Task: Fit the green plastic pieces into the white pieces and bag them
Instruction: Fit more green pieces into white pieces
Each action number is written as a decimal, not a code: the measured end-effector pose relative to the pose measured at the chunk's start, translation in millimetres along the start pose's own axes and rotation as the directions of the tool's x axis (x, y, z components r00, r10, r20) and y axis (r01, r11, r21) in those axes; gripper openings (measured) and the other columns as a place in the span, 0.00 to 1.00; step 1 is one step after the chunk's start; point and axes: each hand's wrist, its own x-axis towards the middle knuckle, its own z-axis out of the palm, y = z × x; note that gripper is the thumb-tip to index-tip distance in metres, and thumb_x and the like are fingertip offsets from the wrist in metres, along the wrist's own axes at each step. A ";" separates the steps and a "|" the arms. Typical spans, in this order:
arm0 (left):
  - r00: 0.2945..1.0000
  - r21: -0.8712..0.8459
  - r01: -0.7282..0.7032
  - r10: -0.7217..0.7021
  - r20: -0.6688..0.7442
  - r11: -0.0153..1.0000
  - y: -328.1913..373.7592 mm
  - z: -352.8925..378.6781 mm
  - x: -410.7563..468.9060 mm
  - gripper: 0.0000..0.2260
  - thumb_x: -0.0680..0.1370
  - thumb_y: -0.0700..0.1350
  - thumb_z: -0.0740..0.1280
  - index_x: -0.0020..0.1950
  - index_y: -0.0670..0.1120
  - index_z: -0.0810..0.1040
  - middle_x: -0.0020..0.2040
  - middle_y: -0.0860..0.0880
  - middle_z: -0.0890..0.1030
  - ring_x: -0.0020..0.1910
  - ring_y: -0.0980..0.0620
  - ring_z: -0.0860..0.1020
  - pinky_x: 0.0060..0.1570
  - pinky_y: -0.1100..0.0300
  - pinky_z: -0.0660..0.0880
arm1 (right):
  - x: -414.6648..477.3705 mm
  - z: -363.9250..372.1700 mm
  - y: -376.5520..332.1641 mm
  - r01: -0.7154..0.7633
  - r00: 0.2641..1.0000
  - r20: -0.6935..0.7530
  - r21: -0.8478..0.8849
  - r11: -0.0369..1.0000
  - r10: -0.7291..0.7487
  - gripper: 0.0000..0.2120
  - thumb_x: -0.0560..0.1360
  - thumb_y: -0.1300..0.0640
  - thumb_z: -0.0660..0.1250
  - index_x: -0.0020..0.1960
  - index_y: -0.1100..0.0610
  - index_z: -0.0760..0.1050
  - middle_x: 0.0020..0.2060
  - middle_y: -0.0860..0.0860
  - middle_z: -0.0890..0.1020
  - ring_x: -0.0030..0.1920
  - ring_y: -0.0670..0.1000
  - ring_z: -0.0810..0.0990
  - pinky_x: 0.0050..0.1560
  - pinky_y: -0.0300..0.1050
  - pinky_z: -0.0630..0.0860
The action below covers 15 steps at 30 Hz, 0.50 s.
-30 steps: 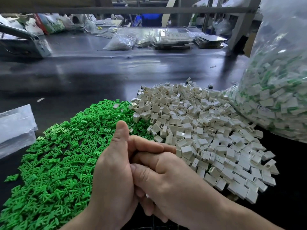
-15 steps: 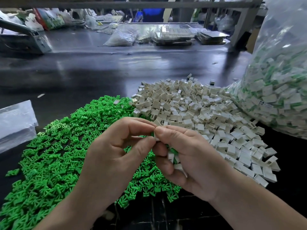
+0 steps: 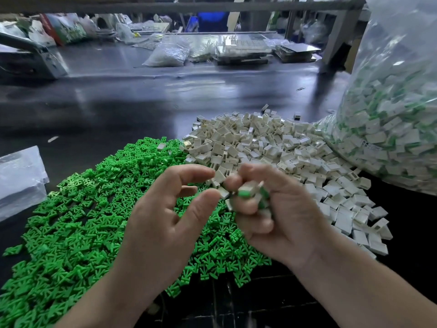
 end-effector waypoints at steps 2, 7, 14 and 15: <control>0.996 0.204 0.014 -0.032 0.088 0.979 -11.2 2.4 3.4 0.20 0.78 0.62 0.59 0.70 0.64 0.68 0.66 0.69 0.70 0.63 0.68 0.70 0.58 0.70 0.69 | -0.9 -1.4 -15.1 0.097 0.994 -0.053 0.089 0.991 -0.092 0.11 0.70 0.63 0.74 0.46 0.57 0.72 0.37 0.53 0.79 0.25 0.44 0.75 0.16 0.34 0.69; 0.949 0.555 -0.125 -0.065 0.310 0.823 -28.2 16.0 6.3 0.16 0.81 0.54 0.59 0.69 0.58 0.74 0.67 0.58 0.76 0.67 0.53 0.73 0.63 0.55 0.65 | -1.9 -1.1 -19.7 0.122 0.993 -0.012 0.134 0.983 -0.122 0.20 0.61 0.64 0.79 0.49 0.58 0.75 0.41 0.56 0.80 0.28 0.47 0.78 0.16 0.35 0.70; 0.962 0.572 -0.159 -0.003 0.273 0.804 -30.3 14.7 10.0 0.09 0.78 0.52 0.68 0.56 0.56 0.83 0.49 0.57 0.83 0.48 0.52 0.77 0.48 0.52 0.70 | -0.8 -1.2 -15.9 0.026 1.000 -0.009 0.112 0.993 -0.025 0.15 0.62 0.68 0.77 0.45 0.59 0.77 0.38 0.54 0.78 0.30 0.48 0.78 0.17 0.34 0.70; 0.960 0.568 -0.159 -0.008 0.280 0.808 -30.7 15.2 10.1 0.10 0.78 0.52 0.67 0.58 0.56 0.83 0.48 0.56 0.82 0.48 0.52 0.76 0.48 0.51 0.70 | -0.5 -0.7 -15.9 0.016 0.999 -0.049 0.098 0.995 -0.011 0.15 0.62 0.68 0.75 0.45 0.58 0.76 0.37 0.54 0.78 0.29 0.47 0.78 0.17 0.33 0.69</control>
